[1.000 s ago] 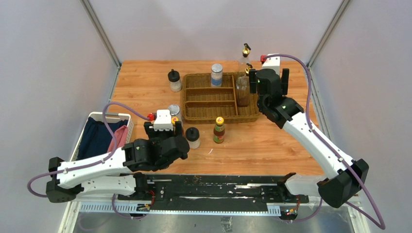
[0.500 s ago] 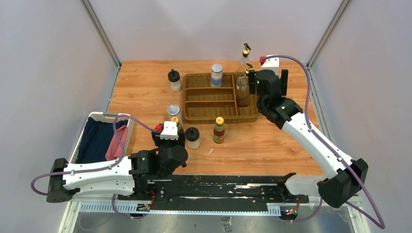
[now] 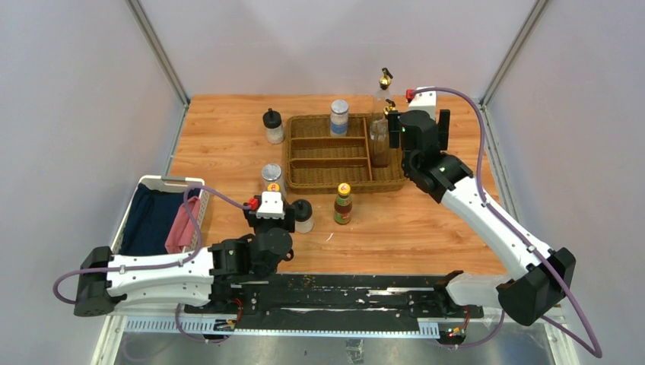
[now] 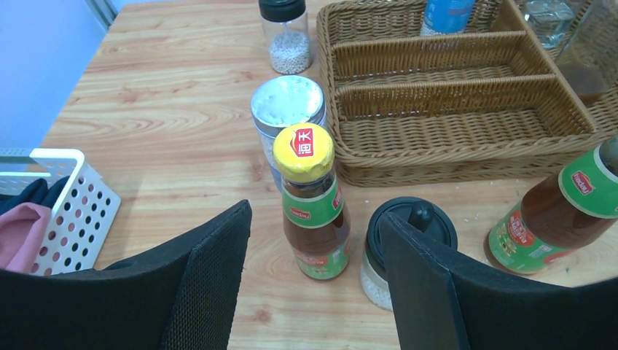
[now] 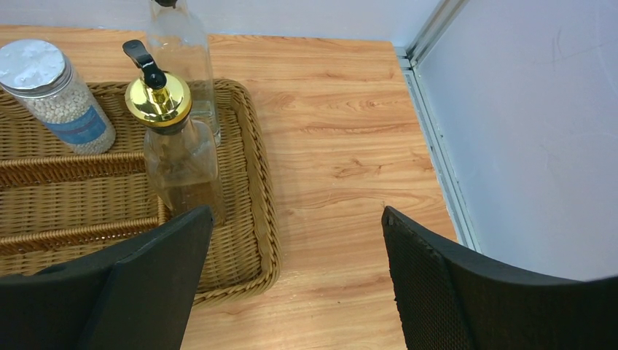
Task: Organize the condiment bottles
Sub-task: Pick up the bottle from the center of the board.
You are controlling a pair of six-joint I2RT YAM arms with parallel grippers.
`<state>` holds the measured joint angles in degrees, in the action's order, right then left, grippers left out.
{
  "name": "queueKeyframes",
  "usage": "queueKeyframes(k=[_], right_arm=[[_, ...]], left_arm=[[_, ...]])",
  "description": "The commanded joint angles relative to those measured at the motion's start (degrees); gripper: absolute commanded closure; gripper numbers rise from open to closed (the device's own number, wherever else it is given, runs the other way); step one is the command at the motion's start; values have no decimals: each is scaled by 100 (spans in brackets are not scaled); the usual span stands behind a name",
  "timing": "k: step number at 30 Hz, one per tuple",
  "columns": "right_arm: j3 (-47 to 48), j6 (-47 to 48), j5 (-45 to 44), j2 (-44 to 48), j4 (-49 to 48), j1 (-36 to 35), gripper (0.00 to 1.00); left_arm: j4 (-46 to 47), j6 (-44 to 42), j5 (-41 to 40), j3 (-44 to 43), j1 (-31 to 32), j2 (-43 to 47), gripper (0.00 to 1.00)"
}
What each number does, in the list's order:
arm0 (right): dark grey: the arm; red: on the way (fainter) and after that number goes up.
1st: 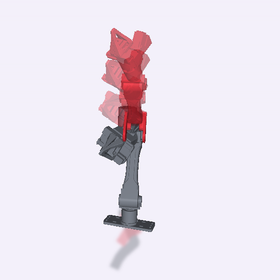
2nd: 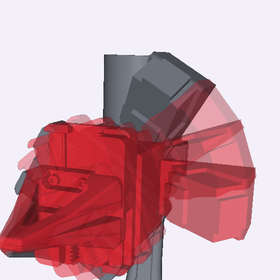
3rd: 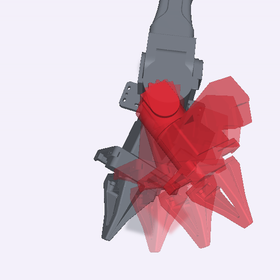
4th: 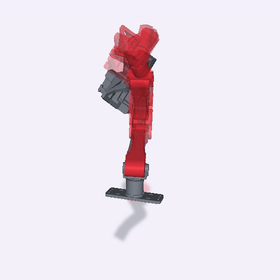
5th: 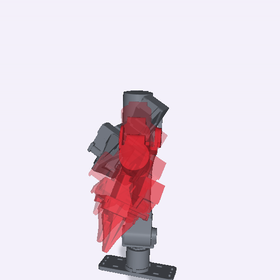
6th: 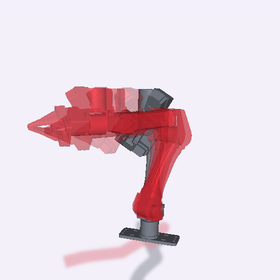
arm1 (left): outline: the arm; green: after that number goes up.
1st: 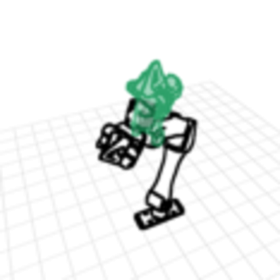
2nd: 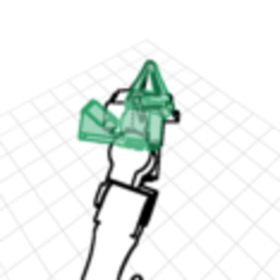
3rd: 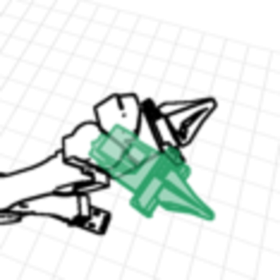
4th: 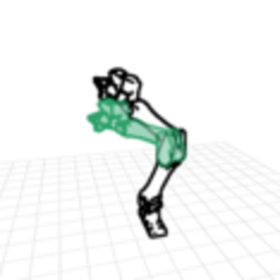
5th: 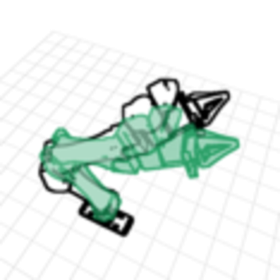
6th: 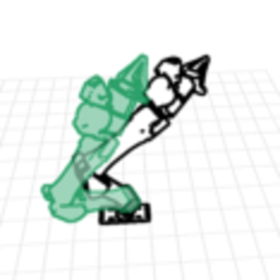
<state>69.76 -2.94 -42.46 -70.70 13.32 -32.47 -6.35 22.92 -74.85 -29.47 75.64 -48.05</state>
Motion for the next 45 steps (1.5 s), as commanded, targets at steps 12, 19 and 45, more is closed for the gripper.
queueKeyframes(k=[12, 19, 45], right_arm=[[-54, 51, 19, -117, -218, 48, 10], [-11, 76, 19, -144, -227, 48, 10], [89, 90, 74, -83, -156, 21, 10]], left_arm=[[-113, 436, -144, -486, -350, -875, 28], [318, -264, 306, -765, -608, -801, 27], [-4234, 1120, 4094, -4176, -2888, -1487, 39]])
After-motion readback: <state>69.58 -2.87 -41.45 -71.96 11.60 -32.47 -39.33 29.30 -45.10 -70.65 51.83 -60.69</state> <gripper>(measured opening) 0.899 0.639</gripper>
